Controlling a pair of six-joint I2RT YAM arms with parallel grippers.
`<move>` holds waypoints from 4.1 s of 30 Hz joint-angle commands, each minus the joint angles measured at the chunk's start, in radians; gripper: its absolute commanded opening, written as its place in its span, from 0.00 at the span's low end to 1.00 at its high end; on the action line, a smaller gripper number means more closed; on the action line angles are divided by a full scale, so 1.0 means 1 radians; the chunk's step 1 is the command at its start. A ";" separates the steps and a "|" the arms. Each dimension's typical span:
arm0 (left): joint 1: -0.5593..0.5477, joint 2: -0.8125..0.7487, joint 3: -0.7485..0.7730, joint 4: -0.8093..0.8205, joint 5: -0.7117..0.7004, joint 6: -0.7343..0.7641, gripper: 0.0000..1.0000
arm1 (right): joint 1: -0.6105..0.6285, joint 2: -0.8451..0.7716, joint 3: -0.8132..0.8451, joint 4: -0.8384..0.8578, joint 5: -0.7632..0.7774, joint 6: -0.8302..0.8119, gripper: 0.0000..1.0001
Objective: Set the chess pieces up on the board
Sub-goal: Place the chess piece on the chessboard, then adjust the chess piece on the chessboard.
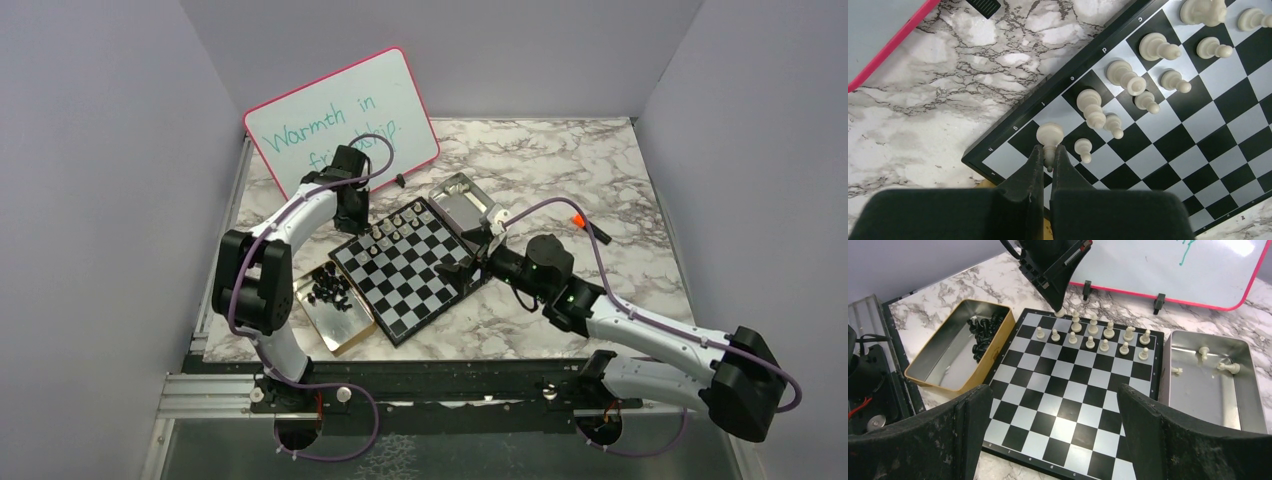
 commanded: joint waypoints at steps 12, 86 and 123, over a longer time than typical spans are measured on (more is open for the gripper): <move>0.003 0.068 0.040 -0.019 0.029 0.017 0.00 | 0.006 -0.049 -0.034 0.005 0.099 -0.021 1.00; -0.023 0.117 0.127 -0.096 0.042 0.004 0.34 | 0.006 -0.036 -0.039 0.014 0.114 -0.013 1.00; -0.022 0.121 0.120 -0.082 -0.040 0.007 0.14 | 0.006 -0.039 -0.053 0.019 0.128 -0.021 1.00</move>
